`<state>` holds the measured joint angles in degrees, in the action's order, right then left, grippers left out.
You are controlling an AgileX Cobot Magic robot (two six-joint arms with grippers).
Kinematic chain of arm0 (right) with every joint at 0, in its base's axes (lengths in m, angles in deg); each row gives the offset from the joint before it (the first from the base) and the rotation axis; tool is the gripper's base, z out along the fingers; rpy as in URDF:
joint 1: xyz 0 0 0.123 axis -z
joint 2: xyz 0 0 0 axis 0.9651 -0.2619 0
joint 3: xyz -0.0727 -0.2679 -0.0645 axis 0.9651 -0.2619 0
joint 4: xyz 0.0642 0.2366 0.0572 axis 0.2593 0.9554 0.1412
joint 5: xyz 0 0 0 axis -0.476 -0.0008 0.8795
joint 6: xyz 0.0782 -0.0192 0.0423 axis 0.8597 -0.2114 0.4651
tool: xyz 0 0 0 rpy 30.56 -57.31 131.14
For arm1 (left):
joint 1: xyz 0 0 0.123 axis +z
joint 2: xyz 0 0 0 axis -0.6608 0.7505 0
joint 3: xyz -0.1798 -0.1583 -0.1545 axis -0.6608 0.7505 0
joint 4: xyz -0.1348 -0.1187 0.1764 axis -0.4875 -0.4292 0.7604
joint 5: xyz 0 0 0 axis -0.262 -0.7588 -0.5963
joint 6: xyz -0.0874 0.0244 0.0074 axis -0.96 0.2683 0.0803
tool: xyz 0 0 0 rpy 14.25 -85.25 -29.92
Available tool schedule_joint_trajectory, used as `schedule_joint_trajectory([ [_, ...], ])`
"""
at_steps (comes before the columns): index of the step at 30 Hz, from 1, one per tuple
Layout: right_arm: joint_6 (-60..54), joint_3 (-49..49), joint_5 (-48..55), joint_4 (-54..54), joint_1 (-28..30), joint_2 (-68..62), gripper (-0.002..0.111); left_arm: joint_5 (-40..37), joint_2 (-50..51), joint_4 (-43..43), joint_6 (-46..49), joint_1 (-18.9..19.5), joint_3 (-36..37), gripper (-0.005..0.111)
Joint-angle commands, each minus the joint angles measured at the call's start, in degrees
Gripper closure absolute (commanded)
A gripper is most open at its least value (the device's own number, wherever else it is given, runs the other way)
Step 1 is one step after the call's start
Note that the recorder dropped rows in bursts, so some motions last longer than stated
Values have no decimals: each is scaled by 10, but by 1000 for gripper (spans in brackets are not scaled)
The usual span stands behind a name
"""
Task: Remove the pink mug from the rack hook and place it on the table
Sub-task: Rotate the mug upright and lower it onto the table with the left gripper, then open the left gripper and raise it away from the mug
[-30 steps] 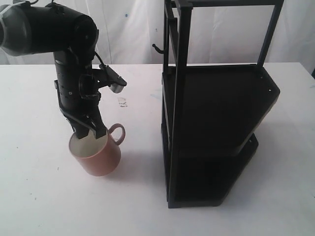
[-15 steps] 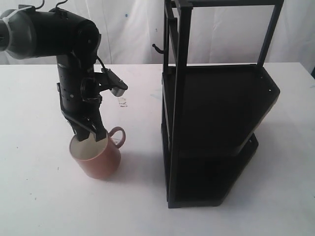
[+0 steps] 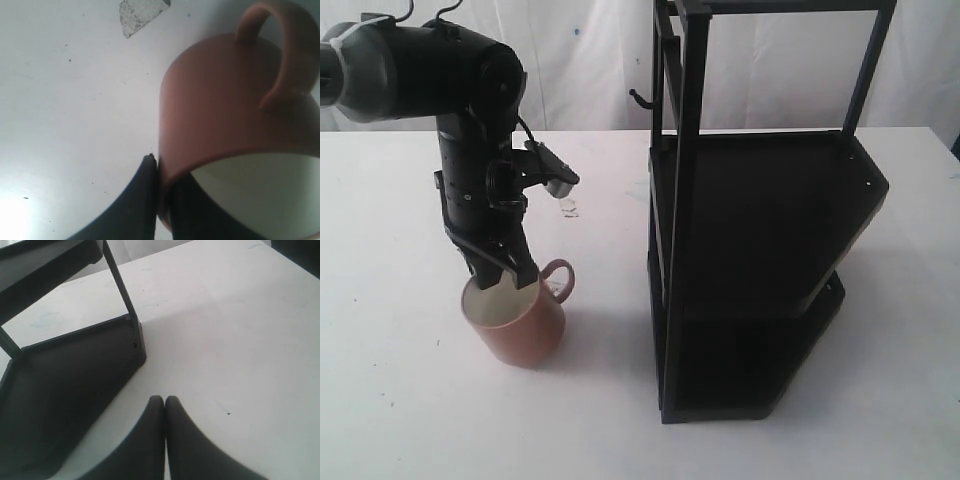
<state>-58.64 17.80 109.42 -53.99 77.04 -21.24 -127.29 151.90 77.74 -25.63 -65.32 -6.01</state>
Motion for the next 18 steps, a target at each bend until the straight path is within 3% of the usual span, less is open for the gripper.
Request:
schedule_joint_trajectory([
  [1,0,0,-3,-6,1,4,108,-9,3,-8,-10,-1,3,97],
  [7,0,0,-3,-6,1,4,108,-9,3,-8,-10,-1,3,81],
  [14,10,0,-3,-6,1,4,108,-9,2,-8,-12,-1,3,80],
  [18,10,0,-3,-6,1,4,108,-45,-17,4,-12,-1,-45,80],
])
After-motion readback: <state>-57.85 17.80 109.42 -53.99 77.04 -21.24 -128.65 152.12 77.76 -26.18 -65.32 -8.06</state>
